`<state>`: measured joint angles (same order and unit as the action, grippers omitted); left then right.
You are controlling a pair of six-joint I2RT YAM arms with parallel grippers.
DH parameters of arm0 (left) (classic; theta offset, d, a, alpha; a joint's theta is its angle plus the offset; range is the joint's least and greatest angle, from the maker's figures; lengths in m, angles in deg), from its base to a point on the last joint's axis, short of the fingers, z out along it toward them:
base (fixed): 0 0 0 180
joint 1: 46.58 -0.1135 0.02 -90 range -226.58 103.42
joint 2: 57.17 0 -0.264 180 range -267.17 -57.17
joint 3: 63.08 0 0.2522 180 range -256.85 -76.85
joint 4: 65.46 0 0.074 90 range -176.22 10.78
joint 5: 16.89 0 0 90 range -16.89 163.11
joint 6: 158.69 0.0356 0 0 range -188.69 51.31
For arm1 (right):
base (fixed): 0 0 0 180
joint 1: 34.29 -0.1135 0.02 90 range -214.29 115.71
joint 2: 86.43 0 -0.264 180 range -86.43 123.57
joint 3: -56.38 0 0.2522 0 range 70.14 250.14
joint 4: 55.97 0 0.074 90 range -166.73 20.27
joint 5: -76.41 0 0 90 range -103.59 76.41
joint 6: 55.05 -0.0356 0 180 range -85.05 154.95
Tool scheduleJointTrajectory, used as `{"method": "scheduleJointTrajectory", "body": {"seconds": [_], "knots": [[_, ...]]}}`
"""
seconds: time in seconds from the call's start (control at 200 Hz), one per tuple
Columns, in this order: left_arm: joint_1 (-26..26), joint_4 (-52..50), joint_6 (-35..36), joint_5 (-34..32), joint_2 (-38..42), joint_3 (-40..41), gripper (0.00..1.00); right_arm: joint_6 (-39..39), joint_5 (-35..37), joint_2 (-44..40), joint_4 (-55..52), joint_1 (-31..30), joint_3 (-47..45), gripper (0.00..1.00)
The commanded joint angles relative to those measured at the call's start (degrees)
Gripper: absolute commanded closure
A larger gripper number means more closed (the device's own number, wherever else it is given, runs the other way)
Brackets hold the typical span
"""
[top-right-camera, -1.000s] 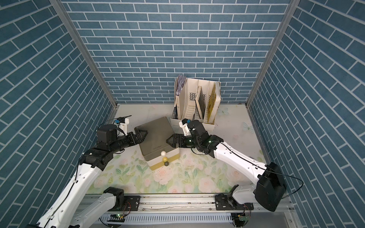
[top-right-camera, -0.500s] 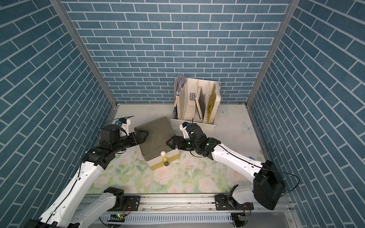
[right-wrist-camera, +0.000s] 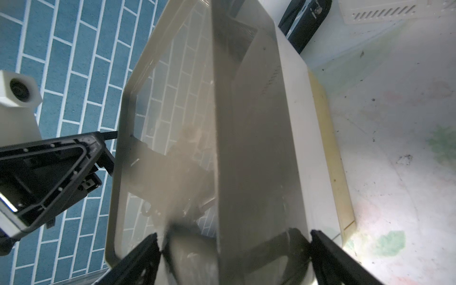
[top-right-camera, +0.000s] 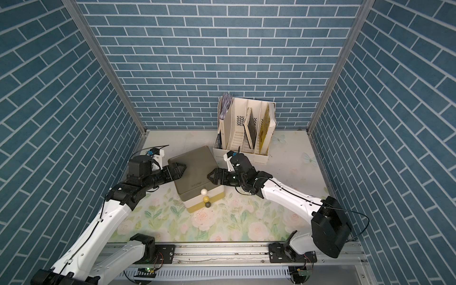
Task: Take the keys out of the drawer
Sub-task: Adjust the storage box at the center of the board.
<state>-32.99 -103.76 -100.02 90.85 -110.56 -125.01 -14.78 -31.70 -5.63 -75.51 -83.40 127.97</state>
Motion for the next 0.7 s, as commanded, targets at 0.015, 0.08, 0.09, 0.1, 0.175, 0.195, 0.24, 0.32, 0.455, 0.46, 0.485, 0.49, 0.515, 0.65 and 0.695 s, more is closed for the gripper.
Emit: {"method": "scheduleJointTrajectory", "body": {"seconds": [0.015,0.08,0.09,0.1,0.175,0.195,0.24,0.32,0.455,0.46,0.485,0.49,0.515,0.65,0.695], "knots": [[1.69,2.38,-0.53,4.29,-0.95,1.03,0.0,-1.3,0.4,-1.71,-2.67,-1.0,2.98,0.02],[1.88,2.47,-0.42,4.38,-1.24,0.88,0.0,-1.57,0.57,-2.34,-5.82,-1.0,3.8,0.01],[1.88,2.47,-0.47,4.38,-1.27,0.83,0.0,-1.63,0.5,-2.38,-6.39,-1.0,3.92,0.01],[1.88,2.54,-0.48,4.4,-1.28,0.8,0.0,-1.67,0.52,-2.44,-6.93,-1.02,4.14,0.01],[2.13,2.8,-0.57,4.45,-1.41,0.7,0.0,-1.92,0.94,-3.14,-10.87,-1.08,4.99,0.01],[2.21,2.8,-0.53,4.42,-1.46,0.62,0.0,-2.21,0.97,-3.41,-11.62,-1.08,4.94,0.0],[2.39,2.89,-0.65,4.34,-1.49,0.61,0.0,-2.91,0.66,-4.08,-12.17,-1.11,4.61,0.0],[2.58,3.05,-0.75,4.31,-1.37,0.77,0.0,-4.33,-0.94,-4.81,-11.41,-1.6,3.79,0.0],[2.9,3.13,-0.88,4.06,-1.14,1.22,0.0,-6.21,-2.15,-4.35,-9.54,-2.91,3.76,0.0],[2.92,3.15,-0.86,4.06,-1.12,1.23,0.0,-6.28,-2.17,-4.34,-9.44,-2.96,3.78,0.0],[2.89,3.14,-0.97,4.12,-0.96,1.27,0.0,-6.61,-2.31,-4.25,-8.94,-3.22,3.72,0.0],[2.92,3.16,-0.9,4.09,-0.99,1.25,0.0,-6.69,-2.34,-4.24,-8.83,-3.25,3.71,0.0],[3.02,3.18,-1.0,4.12,-0.97,1.31,0.0,-7.09,-2.58,-4.16,-8.37,-3.53,3.57,0.0],[3.09,3.17,-0.81,3.89,-1.08,1.53,0.0,-8.78,-3.81,-3.48,-3.77,-3.96,2.19,0.0],[3.1,3.26,-0.82,3.88,-1.1,1.66,0.0,-9.0,-3.61,-3.2,-2.35,-3.95,1.74,0.0]]}}
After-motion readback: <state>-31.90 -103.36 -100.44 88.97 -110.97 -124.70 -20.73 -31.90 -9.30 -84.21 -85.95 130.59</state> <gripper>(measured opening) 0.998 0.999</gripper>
